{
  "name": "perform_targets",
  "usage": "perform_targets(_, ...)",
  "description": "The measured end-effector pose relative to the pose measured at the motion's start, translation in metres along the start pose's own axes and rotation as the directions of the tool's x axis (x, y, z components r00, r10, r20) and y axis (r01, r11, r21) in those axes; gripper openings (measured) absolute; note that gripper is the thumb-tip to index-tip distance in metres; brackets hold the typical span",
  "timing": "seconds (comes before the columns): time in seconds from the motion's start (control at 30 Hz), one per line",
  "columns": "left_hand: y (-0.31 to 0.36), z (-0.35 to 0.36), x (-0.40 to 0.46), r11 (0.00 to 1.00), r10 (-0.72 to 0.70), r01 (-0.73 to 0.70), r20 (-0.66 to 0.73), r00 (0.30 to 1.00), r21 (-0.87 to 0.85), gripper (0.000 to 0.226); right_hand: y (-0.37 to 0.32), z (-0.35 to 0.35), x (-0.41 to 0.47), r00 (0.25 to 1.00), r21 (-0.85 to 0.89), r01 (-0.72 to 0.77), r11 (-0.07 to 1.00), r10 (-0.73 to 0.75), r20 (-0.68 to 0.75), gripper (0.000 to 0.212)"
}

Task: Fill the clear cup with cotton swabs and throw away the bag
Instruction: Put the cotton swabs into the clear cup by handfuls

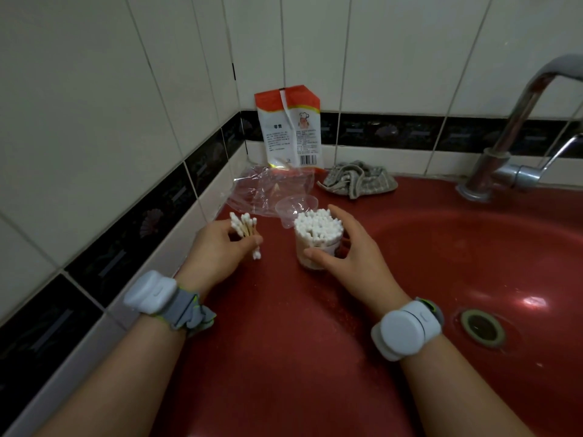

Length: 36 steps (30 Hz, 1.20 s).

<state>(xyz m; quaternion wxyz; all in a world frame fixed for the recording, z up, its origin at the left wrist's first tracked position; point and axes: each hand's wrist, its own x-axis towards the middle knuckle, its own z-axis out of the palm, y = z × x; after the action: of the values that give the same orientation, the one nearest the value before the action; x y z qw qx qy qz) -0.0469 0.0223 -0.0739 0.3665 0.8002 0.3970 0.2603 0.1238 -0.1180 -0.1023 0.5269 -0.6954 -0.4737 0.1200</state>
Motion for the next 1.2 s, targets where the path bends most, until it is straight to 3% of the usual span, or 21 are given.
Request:
perform_targets(0.17, 0.000, 0.002, -0.006, 1.000, 0.006, -0.009, 0.085, 0.996, 0.027, 0.014, -0.002, -0.001, -0.001, 0.999, 0.056, 0.047, 0.997, -0.048, 0.008, 0.074)
perform_targets(0.27, 0.004, 0.003, -0.010, 0.990, -0.030, 0.033, 0.024, 0.999, -0.140, 0.012, -0.002, -0.001, 0.000, 0.997, 0.075, 0.071, 0.995, -0.072, 0.014, 0.072)
perform_targets(0.4, 0.019, 0.003, -0.015, 0.889, -0.085, 0.030, -0.101, 0.991, -0.457, 0.006, -0.002, 0.000, 0.000, 0.995, 0.110, 0.090, 0.990, -0.094, 0.027, 0.069)
perform_targets(0.5, 0.029, 0.001, -0.016, 0.830, -0.113, -0.014, -0.193, 0.975, -0.557, 0.006, -0.001, 0.002, 0.000, 0.994, 0.157, 0.099, 0.983, -0.106, 0.035, 0.066)
perform_targets(0.7, 0.045, 0.004, -0.019, 0.699, -0.130, -0.072, -0.226, 0.965, -0.711, 0.005, -0.003, 0.004, -0.001, 0.979, 0.154, 0.198, 0.968, -0.204, 0.023, 0.062)
perform_targets(0.83, 0.055, 0.010, -0.020, 0.588, -0.137, -0.068, -0.182, 0.974, -0.806, 0.005, -0.008, 0.005, -0.003, 0.948, 0.025, 0.315, 0.949, -0.316, 0.041, 0.060)
perform_targets(1.0, 0.064, 0.022, -0.018, 0.459, -0.150, 0.035, -0.038, 0.988, -0.888, 0.010, -0.011, 0.005, -0.003, 0.907, -0.109, 0.420, 0.901, -0.415, 0.068, 0.055)
perform_targets(1.2, 0.067, 0.033, -0.018, 0.405, -0.160, 0.115, 0.053, 0.986, -0.907, 0.014, -0.011, 0.006, -0.003, 0.887, -0.117, 0.461, 0.879, -0.458, 0.056, 0.052)
